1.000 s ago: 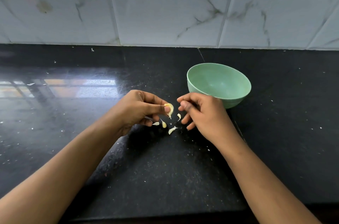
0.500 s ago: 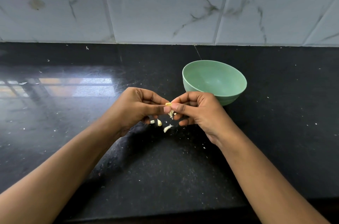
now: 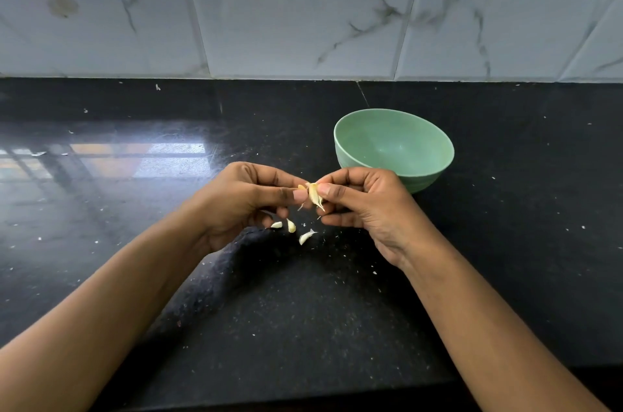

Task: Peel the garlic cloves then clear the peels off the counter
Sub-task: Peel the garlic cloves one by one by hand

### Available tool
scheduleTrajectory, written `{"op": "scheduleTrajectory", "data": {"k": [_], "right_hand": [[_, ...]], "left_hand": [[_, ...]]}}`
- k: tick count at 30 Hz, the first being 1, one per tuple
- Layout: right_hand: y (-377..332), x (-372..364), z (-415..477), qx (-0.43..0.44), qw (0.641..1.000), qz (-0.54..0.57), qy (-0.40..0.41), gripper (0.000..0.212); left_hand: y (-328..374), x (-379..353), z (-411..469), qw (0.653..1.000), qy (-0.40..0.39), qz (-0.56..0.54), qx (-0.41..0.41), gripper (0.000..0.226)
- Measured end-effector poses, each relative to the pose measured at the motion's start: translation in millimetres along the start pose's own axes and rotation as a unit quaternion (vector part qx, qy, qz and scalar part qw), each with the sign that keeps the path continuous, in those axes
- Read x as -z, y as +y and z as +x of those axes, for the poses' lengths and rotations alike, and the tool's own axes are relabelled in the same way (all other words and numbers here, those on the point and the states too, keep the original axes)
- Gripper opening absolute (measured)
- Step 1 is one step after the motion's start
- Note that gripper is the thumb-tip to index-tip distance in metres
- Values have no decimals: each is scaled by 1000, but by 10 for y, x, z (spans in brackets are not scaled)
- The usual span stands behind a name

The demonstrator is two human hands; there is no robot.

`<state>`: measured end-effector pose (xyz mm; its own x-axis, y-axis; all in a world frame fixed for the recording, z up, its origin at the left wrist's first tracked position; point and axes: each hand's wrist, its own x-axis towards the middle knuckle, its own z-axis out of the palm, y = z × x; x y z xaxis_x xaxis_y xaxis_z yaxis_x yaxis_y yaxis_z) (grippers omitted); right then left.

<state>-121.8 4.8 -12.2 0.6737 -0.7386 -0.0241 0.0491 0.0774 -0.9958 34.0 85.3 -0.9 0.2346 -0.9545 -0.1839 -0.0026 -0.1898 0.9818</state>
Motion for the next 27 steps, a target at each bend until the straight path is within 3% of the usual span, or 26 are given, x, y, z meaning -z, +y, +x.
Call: {"op": "scheduleTrajectory", "data": {"k": [3,5,8,11,13,15,18,19,21,27], "right_hand": [[-1,-4,-10,5,1000,0,13,8],[1,3,-11,13,999,-14,27,8],[6,10,-6,28,997,-57,39,7],[8,9,-12,25,997,-68,42,6],[0,6,-18,20,997,-56,39,6],[-7,4,-18,15,999,-36,35,5],[-26,2,-24,11,1000,-2,28,5],[-32,2,-26,11,1000,10,26,5],[-43,2,-33,11,999,30,23,6],[-58,21,-53,13,999,36,10,6]], "left_hand": [[-13,30,17,998,30,57,-24,13],[-68,58,63,979,93,164,-75,13],[-133,28,102,880,154,422,-156,15],[-183,-54,121,820,124,534,-167,18],[-201,-51,144,799,117,559,-187,20],[-165,-19,130,818,128,521,-208,25],[-25,-24,30,942,75,265,-194,19],[16,-41,-5,968,48,172,-176,17],[3,-70,-17,985,34,84,-146,19],[-68,-105,27,995,41,6,-94,23]]}}
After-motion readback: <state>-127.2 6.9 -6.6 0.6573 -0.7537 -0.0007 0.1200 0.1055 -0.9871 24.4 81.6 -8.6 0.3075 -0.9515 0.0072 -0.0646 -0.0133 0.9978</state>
